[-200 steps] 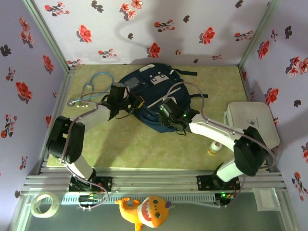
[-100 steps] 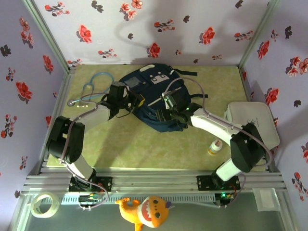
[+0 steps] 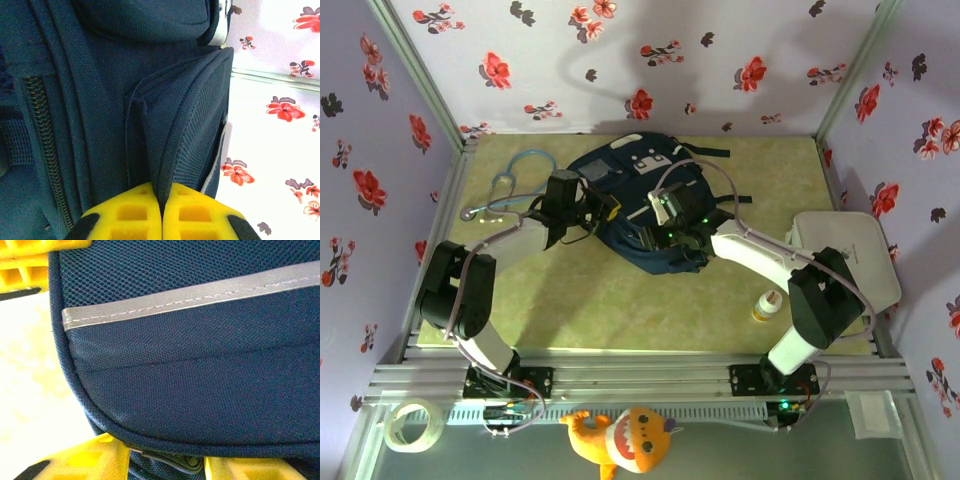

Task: Pack the student bag

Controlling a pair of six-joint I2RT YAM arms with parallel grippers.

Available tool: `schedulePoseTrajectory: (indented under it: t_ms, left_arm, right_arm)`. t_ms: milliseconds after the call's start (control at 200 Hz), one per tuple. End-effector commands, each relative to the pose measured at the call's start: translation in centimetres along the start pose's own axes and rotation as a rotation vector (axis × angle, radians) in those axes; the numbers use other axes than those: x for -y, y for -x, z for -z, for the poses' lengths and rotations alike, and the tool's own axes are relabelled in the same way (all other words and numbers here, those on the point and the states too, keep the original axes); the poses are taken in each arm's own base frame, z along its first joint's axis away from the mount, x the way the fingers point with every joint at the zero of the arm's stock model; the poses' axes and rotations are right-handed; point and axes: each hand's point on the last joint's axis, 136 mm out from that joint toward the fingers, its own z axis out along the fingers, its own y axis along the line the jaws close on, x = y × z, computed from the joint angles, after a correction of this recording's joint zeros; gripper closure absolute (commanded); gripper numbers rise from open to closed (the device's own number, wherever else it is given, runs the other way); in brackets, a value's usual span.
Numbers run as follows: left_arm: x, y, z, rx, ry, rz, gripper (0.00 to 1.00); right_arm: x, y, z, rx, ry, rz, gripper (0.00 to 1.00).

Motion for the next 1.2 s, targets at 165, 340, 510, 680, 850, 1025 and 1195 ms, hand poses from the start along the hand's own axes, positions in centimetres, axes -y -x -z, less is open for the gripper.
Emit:
schedulePoseTrajectory:
  t_ms: [165,340,510,680,850,1025,1195]
  left_arm:
    - [4.7,-0.1,1.7,0.006,-0.145,-0.070,1.00]
    - [5.1,0.0,1.8,0.008,-0.151,-0.077,1.00]
    - [5.1,0.0,1.8,0.009,-0.150,-0.081,1.00]
    - [4.7,0.2,1.7,0.011,-0.141,-0.084,1.00]
    - [3.8,0.5,1.5,0.014,-0.117,-0.096,1.00]
    - [2.7,0.6,1.1,0.009,-0.083,-0.120,1.00]
    - [2.5,1.3,0.1,-0.022,-0.054,-0.171,1.00]
  right_arm:
    - [-0.4,0.6,-0.2,0.018,0.014,0.046,0.74]
    - [0.0,0.6,-0.5,0.006,-0.007,0.072,0.71]
    - [0.4,0.3,-0.8,-0.013,-0.033,0.091,0.77]
    - [2.4,-0.5,0.2,-0.008,-0.137,0.074,0.91]
    - [6.2,-1.6,1.9,0.043,-0.318,0.001,0.96]
    - [10.3,-2.3,2.9,0.043,-0.447,-0.127,0.99]
    - [8.3,-1.3,2.9,0.032,-0.360,-0.119,1.00]
